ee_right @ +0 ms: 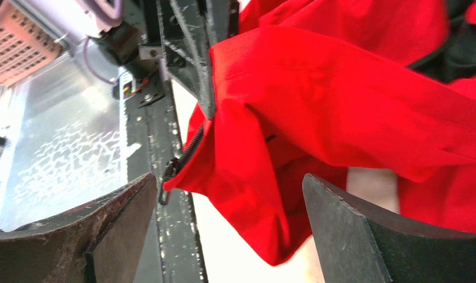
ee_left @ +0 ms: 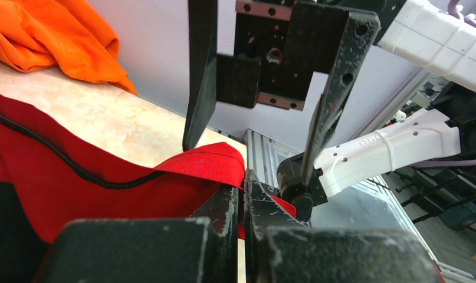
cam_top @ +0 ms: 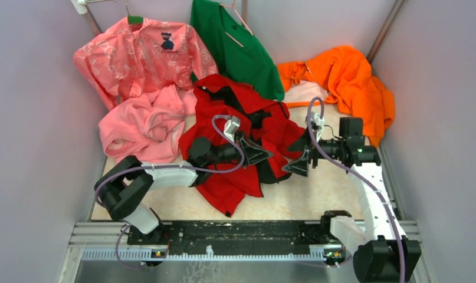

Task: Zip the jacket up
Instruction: Adjust the zipper on the jacket.

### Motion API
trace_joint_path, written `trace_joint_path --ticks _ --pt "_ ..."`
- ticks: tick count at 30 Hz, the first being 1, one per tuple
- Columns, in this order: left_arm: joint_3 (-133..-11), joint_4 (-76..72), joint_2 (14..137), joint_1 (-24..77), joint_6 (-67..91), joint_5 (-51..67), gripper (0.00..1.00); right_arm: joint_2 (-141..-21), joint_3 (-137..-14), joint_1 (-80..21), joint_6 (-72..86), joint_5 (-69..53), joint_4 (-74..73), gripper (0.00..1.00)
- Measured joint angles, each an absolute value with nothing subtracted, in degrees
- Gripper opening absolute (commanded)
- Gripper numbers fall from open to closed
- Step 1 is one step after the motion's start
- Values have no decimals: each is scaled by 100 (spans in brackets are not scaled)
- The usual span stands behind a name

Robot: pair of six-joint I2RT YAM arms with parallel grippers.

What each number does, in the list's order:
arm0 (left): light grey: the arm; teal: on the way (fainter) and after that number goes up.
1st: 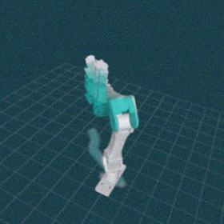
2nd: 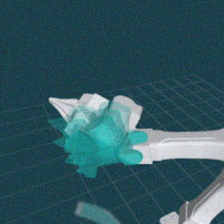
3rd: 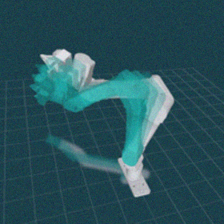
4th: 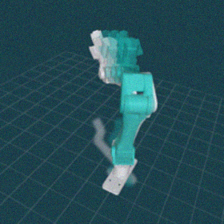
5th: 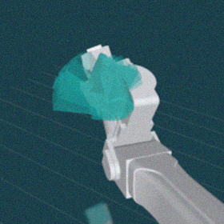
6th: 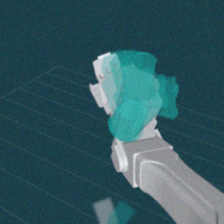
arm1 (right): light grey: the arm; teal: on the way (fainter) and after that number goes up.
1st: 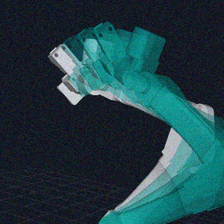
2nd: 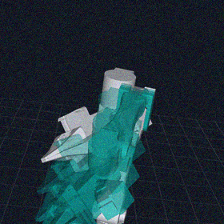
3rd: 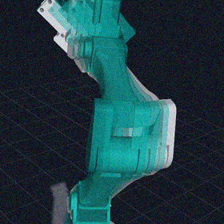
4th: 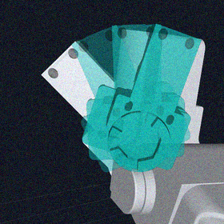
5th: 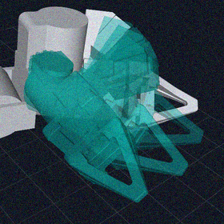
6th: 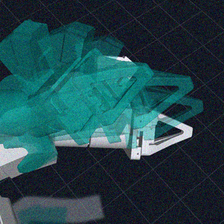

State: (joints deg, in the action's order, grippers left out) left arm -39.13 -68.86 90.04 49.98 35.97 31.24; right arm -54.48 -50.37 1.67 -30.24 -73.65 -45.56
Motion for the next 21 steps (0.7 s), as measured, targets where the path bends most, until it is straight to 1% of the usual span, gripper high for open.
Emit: trace_joint_path --ticks 1,5,16,18,20,21 --pt "-3911 -6991 9050 4998 3629 3138 0 -5448 -4982 45 -2860 -7328 -4445 98" --pt "-3898 -7282 9190 4998 3728 3192 0 -5459 -4650 -515 -2176 -7113 -3929 98" --pt "-3865 -7518 9225 4998 3811 3245 0 -5883 -4388 -696 -1181 -7037 -2987 98" --pt "-3865 -7548 9240 4998 3835 3262 0 -5990 -4388 -742 -1122 -7054 -2853 93" --pt "-3865 -7566 9258 4998 3863 3271 0 -6080 -4388 -812 -1031 -7098 -2735 82" --pt "-3865 -7579 9266 4998 3881 3282 0 -6108 -4386 -838 -991 -7129 -2674 74"
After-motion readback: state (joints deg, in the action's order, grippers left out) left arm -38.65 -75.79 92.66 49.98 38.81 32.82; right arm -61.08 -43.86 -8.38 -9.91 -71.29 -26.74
